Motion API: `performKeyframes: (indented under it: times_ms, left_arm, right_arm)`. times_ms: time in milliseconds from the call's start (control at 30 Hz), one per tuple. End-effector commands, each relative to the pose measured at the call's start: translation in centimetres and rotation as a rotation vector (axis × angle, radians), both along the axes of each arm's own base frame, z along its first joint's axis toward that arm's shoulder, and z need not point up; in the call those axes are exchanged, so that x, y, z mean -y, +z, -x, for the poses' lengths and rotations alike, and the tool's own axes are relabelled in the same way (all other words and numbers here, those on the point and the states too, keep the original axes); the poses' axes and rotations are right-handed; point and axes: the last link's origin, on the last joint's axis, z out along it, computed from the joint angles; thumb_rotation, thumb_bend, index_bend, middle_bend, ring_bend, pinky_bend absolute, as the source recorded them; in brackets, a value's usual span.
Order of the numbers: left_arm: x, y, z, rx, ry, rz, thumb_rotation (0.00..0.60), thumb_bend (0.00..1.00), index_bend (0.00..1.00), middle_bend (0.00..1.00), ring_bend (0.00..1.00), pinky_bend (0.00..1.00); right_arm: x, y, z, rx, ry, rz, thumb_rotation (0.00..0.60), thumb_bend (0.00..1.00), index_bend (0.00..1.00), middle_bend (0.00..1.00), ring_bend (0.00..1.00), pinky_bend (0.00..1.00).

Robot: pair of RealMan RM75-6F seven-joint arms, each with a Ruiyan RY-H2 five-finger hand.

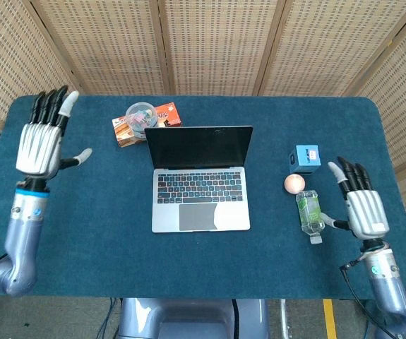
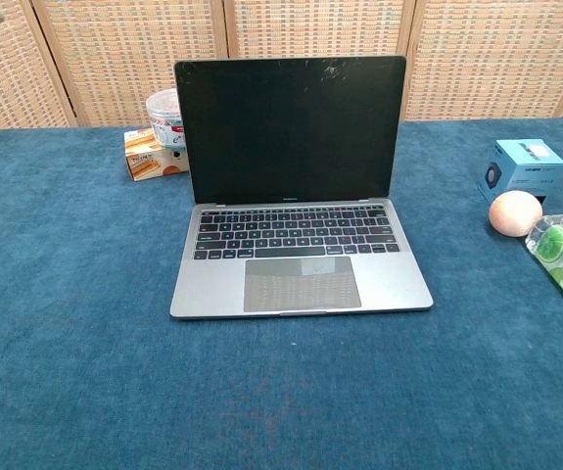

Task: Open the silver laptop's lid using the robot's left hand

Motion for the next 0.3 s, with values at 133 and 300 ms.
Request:
performKeyframes:
  times_ms: [133, 300]
  left_arm:
    - [10.8, -0.2, 7.4, 0.029, 0.218, 0.124, 0.600, 0.00, 0.00, 0.00, 0.00, 0.00]
    - [13.9, -1.9, 8.6, 0.017, 0.209, 0.163, 0.600, 0.00, 0.00, 0.00, 0.00, 0.00]
  right_arm:
    - [-6.2, 1.3, 1.4, 0.018, -0.056, 0.097, 0.600, 0.00, 0.00, 0.00, 0.00, 0.00]
    - [-8.1, 1.2, 1.2, -0.001, -0.061, 0.105, 0.600, 0.00, 0.00, 0.00, 0.00, 0.00]
